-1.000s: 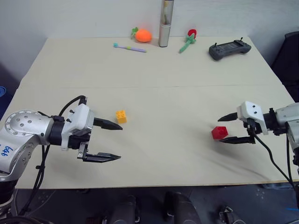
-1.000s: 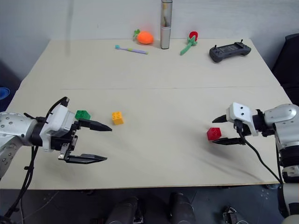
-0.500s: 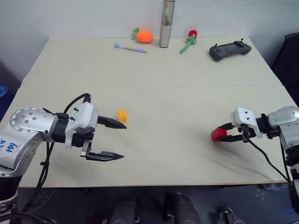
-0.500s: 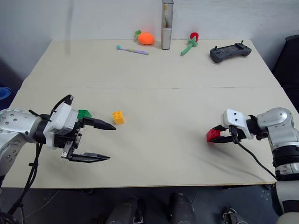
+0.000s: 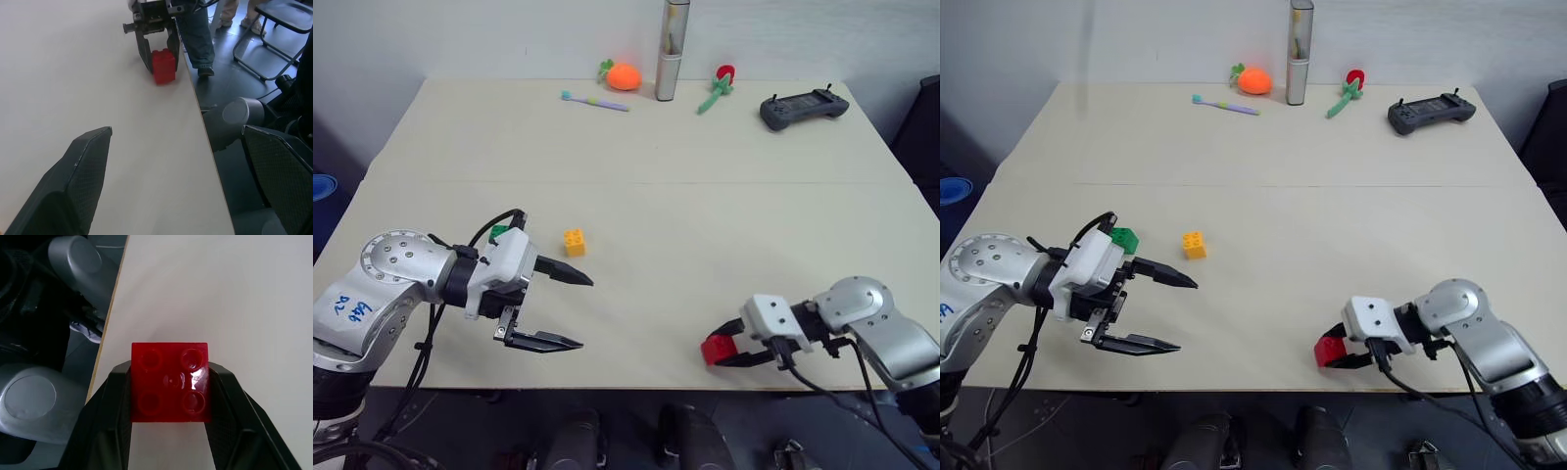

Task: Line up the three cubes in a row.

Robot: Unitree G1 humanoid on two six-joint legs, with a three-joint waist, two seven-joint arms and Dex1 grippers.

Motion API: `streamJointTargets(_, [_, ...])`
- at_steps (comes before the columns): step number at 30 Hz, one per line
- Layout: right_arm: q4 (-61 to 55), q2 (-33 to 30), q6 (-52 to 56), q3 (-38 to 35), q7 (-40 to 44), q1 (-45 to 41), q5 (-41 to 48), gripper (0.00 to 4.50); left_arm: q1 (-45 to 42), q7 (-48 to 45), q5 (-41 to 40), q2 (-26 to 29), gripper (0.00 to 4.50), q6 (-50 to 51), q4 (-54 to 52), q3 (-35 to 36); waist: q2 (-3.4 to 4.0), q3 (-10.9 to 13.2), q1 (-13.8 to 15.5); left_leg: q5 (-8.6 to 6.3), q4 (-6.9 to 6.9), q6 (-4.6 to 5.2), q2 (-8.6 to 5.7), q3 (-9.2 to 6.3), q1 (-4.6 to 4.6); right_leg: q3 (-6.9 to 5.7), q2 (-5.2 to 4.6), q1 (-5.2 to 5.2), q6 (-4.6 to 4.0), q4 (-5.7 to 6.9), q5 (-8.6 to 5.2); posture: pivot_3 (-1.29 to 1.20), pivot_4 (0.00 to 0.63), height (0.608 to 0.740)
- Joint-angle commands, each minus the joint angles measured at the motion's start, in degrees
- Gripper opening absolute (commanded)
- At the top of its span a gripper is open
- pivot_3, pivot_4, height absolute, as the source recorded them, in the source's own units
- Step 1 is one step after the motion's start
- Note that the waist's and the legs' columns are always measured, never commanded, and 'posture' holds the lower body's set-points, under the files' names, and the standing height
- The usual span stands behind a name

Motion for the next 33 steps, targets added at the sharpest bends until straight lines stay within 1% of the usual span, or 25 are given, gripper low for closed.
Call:
streamJointTargets(1, [-4.0,-0.9,4.7,0.7,-2.5,1.4,-1.3,1.5,0.4,0.2,0.0,-0.3,4.5,-0.7,-1.9,0.1,-0.01,0.0,0.0,0.0,0.0,-0.01,0.0,0.0,0.02,0.0,0.0,0.0,0.0,0.0,0.0,0.0,0.15,0.74])
streamJointTargets(7, [-7.0,-0.7,8.0,1.0,-4.3,1.9,-1.9,1.5,-0.4,0.3,0.5,-1.0,4.5,-0.9,-1.4,-0.5,-0.05,0.0,0.0,-0.01,0.0,-0.01,0.01,0.0,0.02,0.0,0.02,0.01,-0.01,-0.04,-0.01,0.0,0.15,0.74])
streamJointTargets(10, [-6.5,-0.6,6.9,1.6,-4.4,2.6,-3.0,1.5,-1.2,0.2,0.8,-1.4,4.5,-0.8,-0.9,-0.9,-0.12,-0.1,0.0,-0.01,0.0,-0.01,0.01,0.0,0.03,0.0,0.02,0.02,-0.01,-0.04,-0.01,0.0,0.15,0.74])
streamJointTargets(12, [-6.0,-0.8,5.2,2.0,-4.0,3.5,-3.7,2.21,-1.9,0.2,1.2,-1.7,4.5,-0.9,-0.4,-1.3,-0.18,-0.1,0.0,-0.01,0.0,-0.01,0.01,0.0,0.04,0.0,0.02,0.03,-0.01,-0.06,-0.01,0.0,0.15,0.74])
streamJointTargets(14, [-6.3,-1.1,4.3,1.7,-3.6,4.3,-3.7,2.71,-2.0,0.1,1.5,-1.8,4.5,-1.1,0.0,-1.5,-0.18,-0.1,0.0,-0.02,0.0,-0.01,0.01,0.0,0.02,-0.01,0.02,0.03,-0.01,-0.07,-0.01,0.0,0.15,0.74])
streamJointTargets(17, [-7.2,-1.4,4.7,0.8,-3.6,4.7,-2.8,3.71,-1.8,0.0,2.0,-1.9,4.5,-1.3,0.6,-1.3,-0.23,-0.1,0.0,-0.03,-0.01,0.01,0.02,0.0,0.05,-0.01,0.03,0.05,-0.01,-0.07,-0.01,0.0,0.15,0.74])
streamJointTargets(19, [-7.8,-1.7,5.3,-0.8,-3.2,4.2,-1.4,4.3,-1.6,1.2,1.7,-2.7,4.5,-0.8,1.6,-0.6,-0.22,-0.1,-0.1,-0.03,-0.01,0.01,0.03,0.01,0.07,0.0,0.03,0.05,-0.01,-0.08,-0.01,0.0,0.15,0.74])
streamJointTargets(20, [-8.1,-1.8,6.0,-2.0,-3.1,3.6,-0.1,4.48,-1.3,2.1,1.4,-2.9,4.5,-0.2,2.3,0.0,-0.22,-0.1,-0.1,-0.03,-0.01,0.01,0.03,0.01,0.08,0.0,0.03,0.05,-0.01,-0.08,-0.01,0.0,0.15,0.74])
streamJointTargets(23, [-9.3,-2.1,9.8,-5.7,-2.7,1.6,4.9,4.48,2.0,2.5,2.7,-1.7,4.5,-1.3,3.2,2.2,-0.22,-0.1,-0.2,-0.02,-0.01,0.01,0.02,0.02,0.06,0.01,0.02,0.03,-0.02,-0.08,-0.01,0.0,0.15,0.74])
streamJointTargets(26, [-10.2,-3.2,13.7,-9.3,-1.9,-0.3,9.8,4.48,7.7,3.1,3.5,0.3,4.5,-2.1,4.2,7.3,-0.21,-0.1,-0.1,-0.04,-0.05,0.01,0.06,-0.01,0.04,0.0,0.02,0.01,-0.02,-0.08,-0.01,0.0,0.15,0.74])
streamJointTargets(29, [-9.9,-4.0,15.8,-12.8,-1.7,-1.5,13.2,4.48,15.2,4.7,5.6,1.4,4.5,-3.7,6.1,14.5,-0.2,-0.1,-0.1,-0.09,-0.07,0.04,0.09,-0.03,0.02,-0.02,0.02,0.01,-0.03,-0.33,-0.02,0.0,0.15,0.74])
streamJointTargets(33, [-9.1,-4.1,16.9,-16.6,-2.4,-1.8,16.1,4.48,25.4,8.3,8.4,0.1,4.5,-4.6,8.2,25.7,-0.19,-0.1,-0.1,-0.19,-0.08,0.07,0.1,-0.04,0.02,-0.01,-0.03,0.03,-0.03,-0.41,-0.02,0.0,0.15,0.74])
